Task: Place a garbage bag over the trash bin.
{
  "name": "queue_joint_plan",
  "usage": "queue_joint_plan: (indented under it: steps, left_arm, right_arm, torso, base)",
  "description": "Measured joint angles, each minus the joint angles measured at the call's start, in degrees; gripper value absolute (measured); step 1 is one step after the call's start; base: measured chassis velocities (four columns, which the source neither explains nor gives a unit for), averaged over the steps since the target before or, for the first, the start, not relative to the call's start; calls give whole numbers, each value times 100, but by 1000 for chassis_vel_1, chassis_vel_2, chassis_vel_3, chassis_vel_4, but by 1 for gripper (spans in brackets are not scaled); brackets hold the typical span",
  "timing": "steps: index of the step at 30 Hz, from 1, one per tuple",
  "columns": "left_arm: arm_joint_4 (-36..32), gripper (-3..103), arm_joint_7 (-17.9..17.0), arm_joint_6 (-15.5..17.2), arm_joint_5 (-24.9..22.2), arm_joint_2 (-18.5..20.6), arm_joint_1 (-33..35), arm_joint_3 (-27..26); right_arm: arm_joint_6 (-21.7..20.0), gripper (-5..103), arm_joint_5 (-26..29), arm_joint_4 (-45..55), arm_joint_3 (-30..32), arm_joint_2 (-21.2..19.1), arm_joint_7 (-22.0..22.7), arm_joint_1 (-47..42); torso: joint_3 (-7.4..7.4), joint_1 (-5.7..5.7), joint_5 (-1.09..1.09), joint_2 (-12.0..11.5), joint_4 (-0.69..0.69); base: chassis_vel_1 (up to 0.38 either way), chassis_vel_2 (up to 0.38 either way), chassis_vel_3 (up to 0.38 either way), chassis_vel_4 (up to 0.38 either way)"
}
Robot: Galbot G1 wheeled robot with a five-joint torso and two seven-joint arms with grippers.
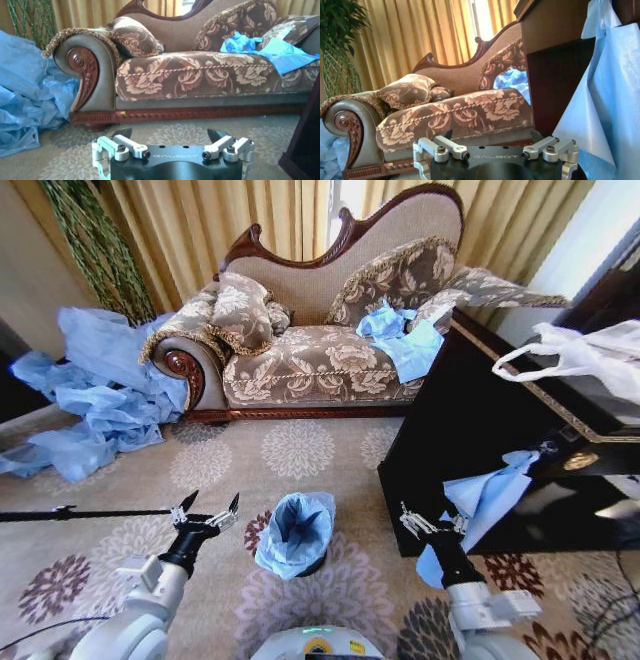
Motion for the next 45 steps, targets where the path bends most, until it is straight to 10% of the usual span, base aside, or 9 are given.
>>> queue_joint_plan:
  steps: [45]
  left_arm:
    - [0,100,0,0,0,0,0,0]
  right_arm:
    - [0,100,0,0,0,0,0,0]
  torso:
    - [0,0,0,0,0]
  base:
    - [0,0,0,0]
